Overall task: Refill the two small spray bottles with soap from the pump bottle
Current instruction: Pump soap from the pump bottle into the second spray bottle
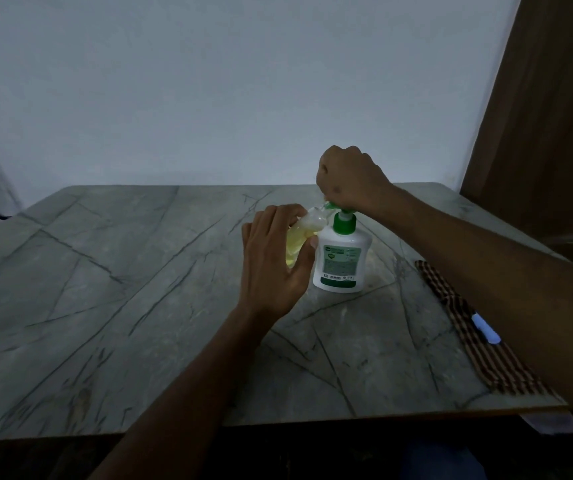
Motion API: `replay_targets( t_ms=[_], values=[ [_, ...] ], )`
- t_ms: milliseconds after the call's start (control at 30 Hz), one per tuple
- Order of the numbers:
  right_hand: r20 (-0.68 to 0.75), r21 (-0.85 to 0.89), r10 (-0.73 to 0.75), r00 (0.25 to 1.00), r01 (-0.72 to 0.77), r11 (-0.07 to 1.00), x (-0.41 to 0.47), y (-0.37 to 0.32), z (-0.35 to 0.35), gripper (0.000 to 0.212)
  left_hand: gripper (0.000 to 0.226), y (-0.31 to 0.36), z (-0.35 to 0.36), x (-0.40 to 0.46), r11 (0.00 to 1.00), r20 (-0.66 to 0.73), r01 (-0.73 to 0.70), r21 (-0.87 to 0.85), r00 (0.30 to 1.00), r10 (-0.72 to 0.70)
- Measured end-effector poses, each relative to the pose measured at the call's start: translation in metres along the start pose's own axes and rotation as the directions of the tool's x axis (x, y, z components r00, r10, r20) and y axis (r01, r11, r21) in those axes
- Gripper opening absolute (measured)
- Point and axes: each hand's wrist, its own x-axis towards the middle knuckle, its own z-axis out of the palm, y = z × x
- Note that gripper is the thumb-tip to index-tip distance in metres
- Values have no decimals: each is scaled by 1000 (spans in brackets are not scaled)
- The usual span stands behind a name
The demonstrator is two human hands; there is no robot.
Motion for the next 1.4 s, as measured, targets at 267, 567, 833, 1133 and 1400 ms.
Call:
replay_targets(
  t_ms=[267, 567, 833, 1133, 1400],
  values=[
    [6, -36, -43, 999, 43, 998, 1, -2, -6, 15, 32, 0, 0, 0, 1000, -5, 7, 0, 1000, -7],
    [19, 0, 10, 1000, -10, 1000, -1, -1, -5, 15, 31, 0, 0, 1, 1000, -6, -4, -7, 1000, 4],
    [6, 100, 41, 999, -42, 994, -2, 1, 0, 21, 34, 0, -1, 2, 1000, -9, -1, -6, 1000, 1],
    [-32, 48, -8, 999, 9, 999, -2, 2, -8, 28, 33, 1, 1, 1, 1000, -12, -3, -10, 1000, 3],
    [-5, 41, -1, 1000, 1, 999, -3, 0, -4, 24, 33, 0, 0, 1, 1000, -11, 4, 3, 1000, -4]
  ],
)
